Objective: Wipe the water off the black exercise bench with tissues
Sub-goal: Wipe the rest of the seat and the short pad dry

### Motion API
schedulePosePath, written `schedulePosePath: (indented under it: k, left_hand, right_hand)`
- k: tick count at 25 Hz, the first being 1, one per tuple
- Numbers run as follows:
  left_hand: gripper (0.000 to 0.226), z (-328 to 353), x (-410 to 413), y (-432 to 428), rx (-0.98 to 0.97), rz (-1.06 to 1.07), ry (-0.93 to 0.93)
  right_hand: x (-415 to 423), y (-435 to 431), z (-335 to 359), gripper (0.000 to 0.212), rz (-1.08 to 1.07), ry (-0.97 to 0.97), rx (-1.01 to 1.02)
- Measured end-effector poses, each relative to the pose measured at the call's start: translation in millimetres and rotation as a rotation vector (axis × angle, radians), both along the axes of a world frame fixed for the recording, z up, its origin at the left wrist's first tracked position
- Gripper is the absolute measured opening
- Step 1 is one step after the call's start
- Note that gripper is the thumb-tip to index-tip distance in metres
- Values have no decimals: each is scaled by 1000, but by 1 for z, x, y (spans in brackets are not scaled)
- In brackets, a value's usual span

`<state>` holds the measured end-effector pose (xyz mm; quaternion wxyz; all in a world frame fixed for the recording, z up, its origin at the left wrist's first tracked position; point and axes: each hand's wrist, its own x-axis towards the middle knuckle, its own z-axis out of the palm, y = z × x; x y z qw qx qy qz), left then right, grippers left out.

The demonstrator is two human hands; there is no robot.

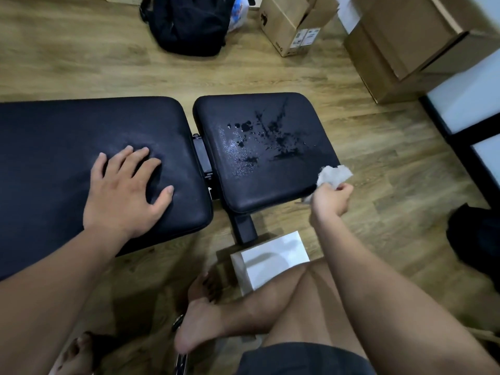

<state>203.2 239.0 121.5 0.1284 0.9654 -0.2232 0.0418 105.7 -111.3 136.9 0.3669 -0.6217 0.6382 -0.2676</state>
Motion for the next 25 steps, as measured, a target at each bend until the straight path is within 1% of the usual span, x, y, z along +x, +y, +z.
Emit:
schedulePosePath:
  k: [2, 5, 6, 8, 9, 10, 11, 12, 13, 14, 15, 16, 18, 19, 21, 22, 23, 25]
  left_hand:
    - [67, 1, 0, -1, -6, -1, -7]
    - [67, 0, 0, -2, 7, -1, -6]
    - [67, 0, 0, -2, 12, -3, -5]
    - [68, 1, 0, -1, 17, -9, -2]
    - [68, 1, 0, 0, 11, -10, -2]
    - [68, 2, 1, 0, 2, -8, -5]
    - [68, 2, 0, 0, -1, -8, -5]
    - [68, 2, 1, 0, 2, -11, -2]
    - [67, 2, 1, 0, 9, -11, 3]
    - [67, 1, 1, -1, 16, -9, 5]
    - [67, 1, 1, -1, 23, -6, 5]
    - [68, 0, 1, -1, 28, -7, 5]
    - [70, 0, 1, 0, 27, -11, 5]
    - [70, 0, 0, 1, 31, -6, 3]
    - [69, 1, -2, 0, 43, -5, -1]
    - [69, 1, -1, -1, 48, -2, 2]
    - [68, 2, 1, -1, 55, 0, 6]
    - [68, 2, 2, 0, 68, 1, 23]
  right_hand:
    - [-1, 36, -12, 18, 1, -13, 27]
    - [-9, 99, -11, 32, 77, -49, 127]
    - [-15, 123, -8, 32, 159, -81, 146]
    - [-28, 169, -4, 24, 461, -130, 138]
    - [-33, 188, -3, 18, 648, -135, 106]
    - [-34, 194, -2, 14, 771, -126, 67]
    - [-31, 186, 4, 12, 813, -135, 8]
    - [-27, 167, 9, 12, 788, -141, -73]
    - [-22, 140, 15, 14, 752, -125, -196]
    - [-20, 109, 20, 17, 721, -55, -337]
    - [-21, 83, 24, 20, 738, 32, -452]
    - [-22, 67, 24, 21, 818, 121, -519]
    - [-23, 74, 16, 19, 1047, 225, -549]
    - [-21, 88, 10, 17, 1131, 227, -520]
    - [-2, 100, 5, 15, 1230, 211, -562]
    - [15, 103, 4, 14, 1266, 214, -635]
    - [31, 107, 6, 13, 1313, 233, -696]
    - [60, 120, 11, 10, 1426, 306, -716]
